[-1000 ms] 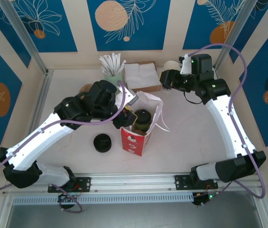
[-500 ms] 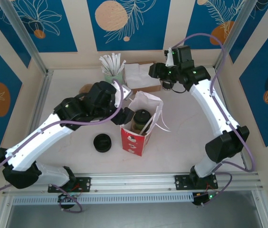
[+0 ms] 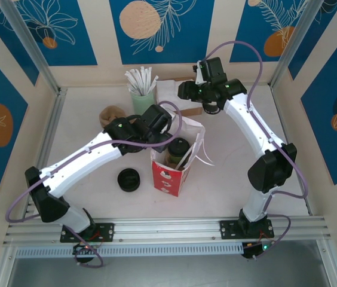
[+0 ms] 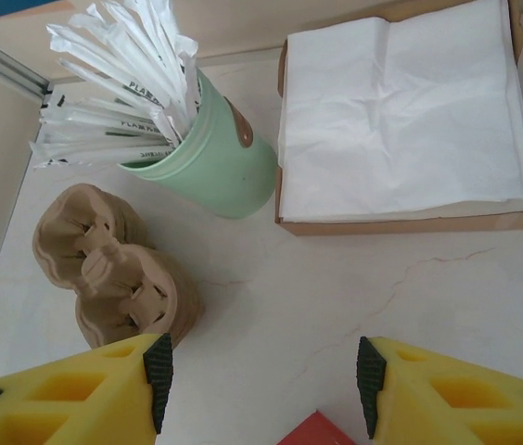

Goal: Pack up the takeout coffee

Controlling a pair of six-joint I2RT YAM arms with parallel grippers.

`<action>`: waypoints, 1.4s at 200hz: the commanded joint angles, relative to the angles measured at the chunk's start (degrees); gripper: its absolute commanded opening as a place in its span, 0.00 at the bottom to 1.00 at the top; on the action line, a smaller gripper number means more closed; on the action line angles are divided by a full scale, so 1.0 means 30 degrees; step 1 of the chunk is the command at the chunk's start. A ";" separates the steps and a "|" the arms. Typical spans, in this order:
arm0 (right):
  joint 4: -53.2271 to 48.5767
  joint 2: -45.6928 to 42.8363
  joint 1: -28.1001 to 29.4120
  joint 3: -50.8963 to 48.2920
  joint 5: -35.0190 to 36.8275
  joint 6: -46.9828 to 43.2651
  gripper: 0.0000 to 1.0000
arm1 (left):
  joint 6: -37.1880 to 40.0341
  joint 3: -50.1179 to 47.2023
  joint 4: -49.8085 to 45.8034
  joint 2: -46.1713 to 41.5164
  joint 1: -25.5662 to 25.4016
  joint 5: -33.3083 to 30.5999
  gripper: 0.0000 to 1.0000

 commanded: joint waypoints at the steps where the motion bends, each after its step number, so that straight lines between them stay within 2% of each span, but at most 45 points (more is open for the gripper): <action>1: 0.0121 0.0180 0.0081 0.0762 0.0410 -0.0423 0.58 | -0.0479 0.0542 0.0226 0.0427 0.0003 -0.1398 0.40; 22: 0.0149 0.0311 0.0112 0.0767 0.0432 -0.0572 0.58 | -0.0609 0.0791 0.0088 0.0730 0.0004 -0.1790 0.27; 56: 0.0318 0.0640 0.0111 0.0698 0.0606 -0.0719 0.58 | -0.1298 0.0811 -0.0005 0.0484 0.0033 -0.2176 0.13; 148: 0.1088 0.3615 0.0476 0.1954 0.1817 -0.1152 0.57 | -0.5104 -0.0496 -0.1714 -0.1336 0.0062 -0.5044 0.10; 225: 0.1290 0.7169 0.0754 0.5066 0.3371 -0.1336 0.57 | -0.6268 -0.3178 -0.0907 -0.3333 0.0692 -0.4506 0.10; 244: 0.1237 0.8140 0.0757 0.5875 0.3639 -0.1373 0.57 | -0.6423 -0.3743 -0.0521 -0.3853 0.0930 -0.4035 0.13; 280: 0.0924 0.9935 0.0807 0.7553 0.4385 -0.1413 0.57 | -0.6095 -0.4088 0.0035 -0.4771 0.1043 -0.3074 0.40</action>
